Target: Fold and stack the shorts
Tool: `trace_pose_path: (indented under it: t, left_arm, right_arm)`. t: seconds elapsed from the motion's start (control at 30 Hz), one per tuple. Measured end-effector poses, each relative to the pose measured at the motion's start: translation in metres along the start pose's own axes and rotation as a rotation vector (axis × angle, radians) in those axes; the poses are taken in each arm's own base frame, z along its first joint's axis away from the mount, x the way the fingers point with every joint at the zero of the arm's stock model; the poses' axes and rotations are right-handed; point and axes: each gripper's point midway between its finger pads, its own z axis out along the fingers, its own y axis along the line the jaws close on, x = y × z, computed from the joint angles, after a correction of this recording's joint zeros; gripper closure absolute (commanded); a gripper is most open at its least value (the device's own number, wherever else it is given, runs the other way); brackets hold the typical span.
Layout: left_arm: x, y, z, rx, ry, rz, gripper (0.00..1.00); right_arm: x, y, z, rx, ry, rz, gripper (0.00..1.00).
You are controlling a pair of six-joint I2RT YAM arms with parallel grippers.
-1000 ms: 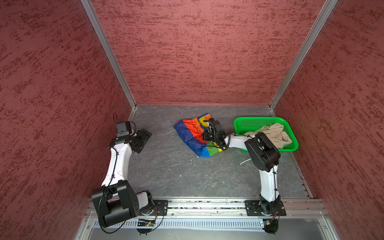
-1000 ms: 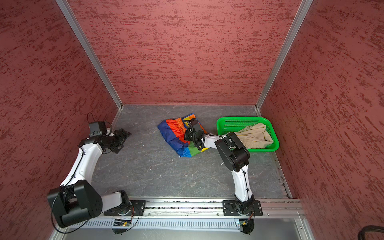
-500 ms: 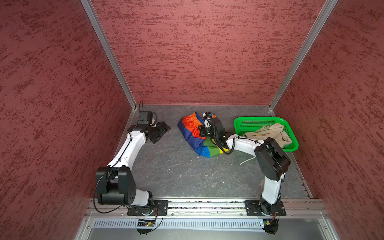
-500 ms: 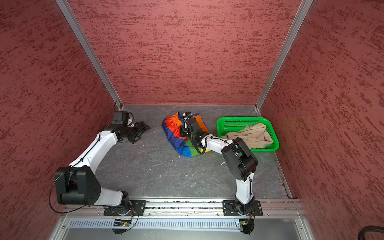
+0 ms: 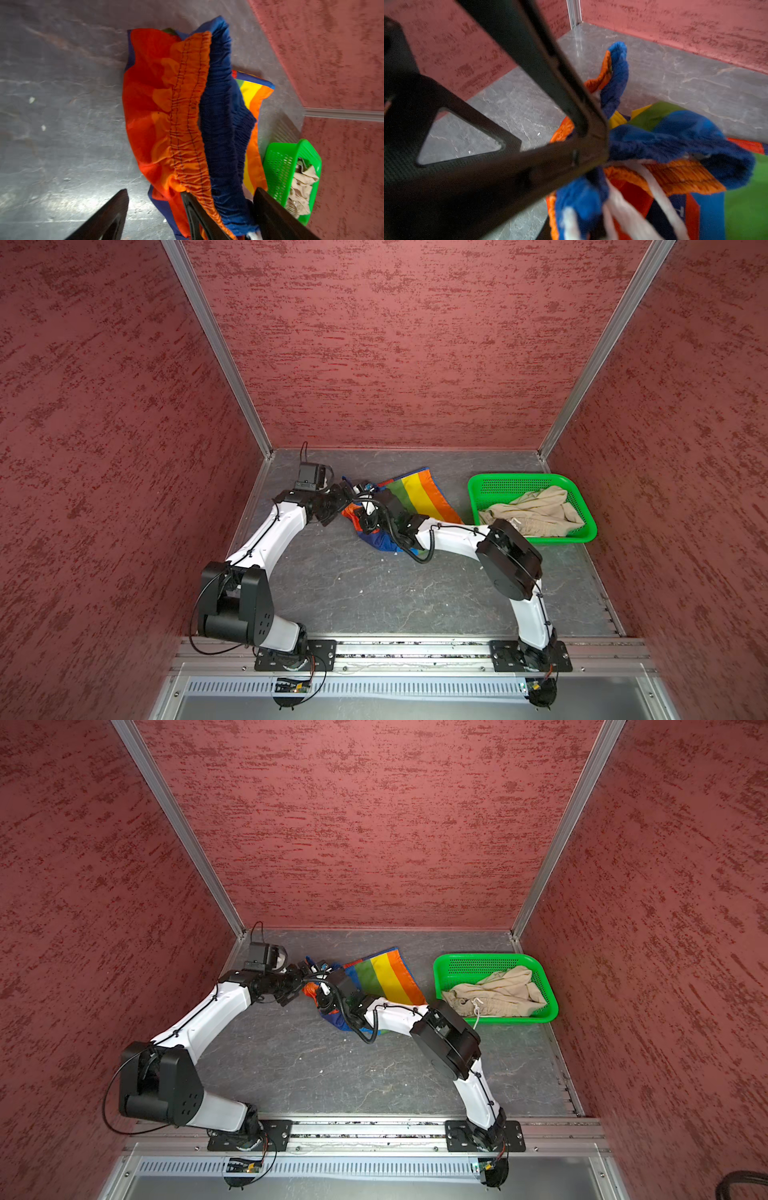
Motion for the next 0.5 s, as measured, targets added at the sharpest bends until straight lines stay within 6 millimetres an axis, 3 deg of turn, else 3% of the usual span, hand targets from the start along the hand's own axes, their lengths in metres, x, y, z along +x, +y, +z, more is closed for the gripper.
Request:
trace_pose_path:
  t: [0.2,0.5]
  left_arm:
    - [0.014,0.034,0.010,-0.042,0.016,-0.069,0.04]
    - [0.014,0.035,0.010,0.065,-0.069,-0.129,0.01]
  right_arm:
    - [0.029,0.010,0.012,-0.007,0.069,-0.033,0.83]
    - [0.030,0.015,0.012,-0.015,0.071,-0.048,0.83]
